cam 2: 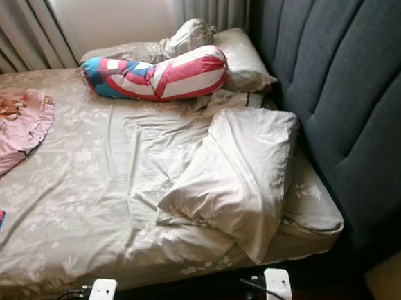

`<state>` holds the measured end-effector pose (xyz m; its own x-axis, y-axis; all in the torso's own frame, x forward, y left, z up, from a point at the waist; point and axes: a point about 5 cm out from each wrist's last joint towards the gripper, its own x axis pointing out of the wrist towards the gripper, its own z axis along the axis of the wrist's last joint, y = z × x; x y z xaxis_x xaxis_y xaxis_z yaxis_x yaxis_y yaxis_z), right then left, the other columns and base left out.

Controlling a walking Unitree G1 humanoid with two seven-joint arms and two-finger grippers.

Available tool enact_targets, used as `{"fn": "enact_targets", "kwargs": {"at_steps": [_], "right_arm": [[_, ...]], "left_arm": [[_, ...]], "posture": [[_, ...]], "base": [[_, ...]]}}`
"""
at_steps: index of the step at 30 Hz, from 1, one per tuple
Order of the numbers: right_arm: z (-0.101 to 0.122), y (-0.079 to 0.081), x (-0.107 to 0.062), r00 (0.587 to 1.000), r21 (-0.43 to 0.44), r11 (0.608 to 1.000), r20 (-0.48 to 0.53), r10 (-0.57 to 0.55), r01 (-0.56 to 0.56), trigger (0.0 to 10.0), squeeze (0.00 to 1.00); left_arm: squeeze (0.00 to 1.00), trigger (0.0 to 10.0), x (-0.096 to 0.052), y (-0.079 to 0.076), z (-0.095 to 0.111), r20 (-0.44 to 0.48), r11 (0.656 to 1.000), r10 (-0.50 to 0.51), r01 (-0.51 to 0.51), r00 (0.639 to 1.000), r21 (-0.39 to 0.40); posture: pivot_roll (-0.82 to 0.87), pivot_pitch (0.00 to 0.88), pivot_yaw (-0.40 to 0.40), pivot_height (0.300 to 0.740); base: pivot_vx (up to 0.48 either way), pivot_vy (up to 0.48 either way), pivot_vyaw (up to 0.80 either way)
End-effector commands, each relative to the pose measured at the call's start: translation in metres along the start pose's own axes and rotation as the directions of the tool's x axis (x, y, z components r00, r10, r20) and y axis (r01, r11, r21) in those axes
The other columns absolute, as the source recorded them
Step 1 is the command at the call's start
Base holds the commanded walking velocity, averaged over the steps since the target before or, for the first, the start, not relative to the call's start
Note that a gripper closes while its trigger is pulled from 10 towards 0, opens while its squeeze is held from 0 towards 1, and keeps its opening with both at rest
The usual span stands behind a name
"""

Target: Clean up the room

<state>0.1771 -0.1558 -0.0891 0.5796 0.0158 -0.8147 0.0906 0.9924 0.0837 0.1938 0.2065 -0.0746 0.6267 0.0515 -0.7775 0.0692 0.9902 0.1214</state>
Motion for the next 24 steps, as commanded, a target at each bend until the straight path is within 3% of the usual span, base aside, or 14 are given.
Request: {"fn": "enact_targets", "kwargs": {"at_steps": [1, 9, 24], "right_arm": [[-0.0014, -0.0020, -0.0004, 1.000, 0.002, 1.000, -0.005, -0.005, 0.005, 10.0, 0.00], [-0.0013, -0.0023, -0.0005, 1.000, 0.004, 1.000, -0.001, -0.004, 0.004, 10.0, 0.00], [-0.0023, -0.0042, -0.0008, 1.000, -0.002, 1.000, -0.005, -0.008, 0.008, 10.0, 0.00]], "left_arm": [[0.00, 10.0, -0.0003, -0.0043, -0.0047, -0.025, 1.000, -0.015, 0.016, 1.000, 0.025], [0.00, 10.0, -0.0005, -0.0051, -0.0033, -0.002, 1.000, -0.020, 0.020, 1.000, 0.006], [0.00, 10.0, -0.0004, -0.0067, -0.0040, -0.010, 0.999, -0.032, 0.032, 0.999, 0.040]], "posture": [[-0.03, 0.035, -0.025, 0.740], [-0.03, 0.039, -0.028, 0.740], [-0.03, 0.036, -0.032, 0.740]], "base": [[0.000, -0.296, 0.00], [0.000, 0.000, 0.00], [0.000, 0.000, 0.00]]}}
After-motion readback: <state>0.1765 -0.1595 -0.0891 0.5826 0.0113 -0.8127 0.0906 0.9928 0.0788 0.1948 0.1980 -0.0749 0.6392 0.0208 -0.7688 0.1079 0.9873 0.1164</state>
